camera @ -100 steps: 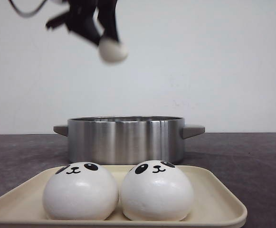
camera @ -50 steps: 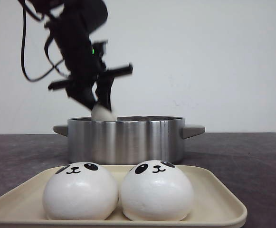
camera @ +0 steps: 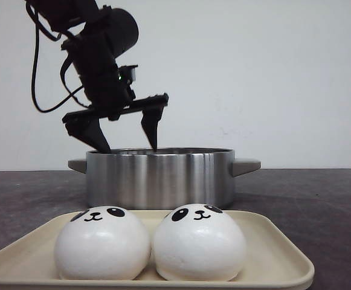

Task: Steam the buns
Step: 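Carry the bun with the left gripper into the steamer and release, then lower the right gripper onto the bun nearest it and grasp it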

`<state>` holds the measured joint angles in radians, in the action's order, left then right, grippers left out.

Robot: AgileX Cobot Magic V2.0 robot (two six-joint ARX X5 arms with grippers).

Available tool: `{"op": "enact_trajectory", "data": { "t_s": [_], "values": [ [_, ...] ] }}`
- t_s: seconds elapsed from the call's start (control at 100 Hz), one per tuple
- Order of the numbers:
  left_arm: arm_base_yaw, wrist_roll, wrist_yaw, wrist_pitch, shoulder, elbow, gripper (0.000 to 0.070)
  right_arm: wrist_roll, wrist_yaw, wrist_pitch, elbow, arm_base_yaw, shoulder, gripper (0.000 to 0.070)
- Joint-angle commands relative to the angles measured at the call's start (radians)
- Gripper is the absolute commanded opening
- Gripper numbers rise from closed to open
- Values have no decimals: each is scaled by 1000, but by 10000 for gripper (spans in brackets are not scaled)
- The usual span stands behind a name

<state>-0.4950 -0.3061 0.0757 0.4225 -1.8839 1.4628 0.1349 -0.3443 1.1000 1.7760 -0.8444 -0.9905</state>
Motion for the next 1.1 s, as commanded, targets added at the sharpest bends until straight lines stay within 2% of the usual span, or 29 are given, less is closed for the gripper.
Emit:
{"op": "enact_trajectory", "data": {
  "t_s": [0.0,0.14,0.25,0.31,0.52,0.65,0.8,0.84,0.93,0.96,0.99,1.09],
  "values": [
    [-6,7,-3,17,-11,41,638,-3,-4,-5,19,-11,-9,6],
    [-8,2,-17,174,-1,133,612,20,-4,13,17,-10,-19,6],
    [-28,3,-17,229,64,154,464,47,0,58,2,-10,-47,6],
    [-44,4,-16,235,124,154,432,65,5,89,-18,-10,-69,6],
    [-119,18,-2,257,384,154,432,178,74,96,-171,-10,-151,6],
    [-166,18,5,288,558,154,433,269,141,10,-323,-11,-189,6],
    [-197,18,6,328,740,154,433,380,266,-101,-510,-12,-230,10],
    [-200,18,6,339,787,154,433,405,294,-126,-555,-14,-245,71],
    [-199,18,7,355,867,154,433,462,328,-173,-643,-40,-279,408],
    [-199,18,8,359,887,154,433,477,334,-188,-668,-52,-291,487],
    [-199,18,8,365,907,154,433,489,338,-206,-690,-66,-304,515],
    [-199,18,18,392,961,154,433,536,338,-283,-748,-113,-355,514]
  ]
}}
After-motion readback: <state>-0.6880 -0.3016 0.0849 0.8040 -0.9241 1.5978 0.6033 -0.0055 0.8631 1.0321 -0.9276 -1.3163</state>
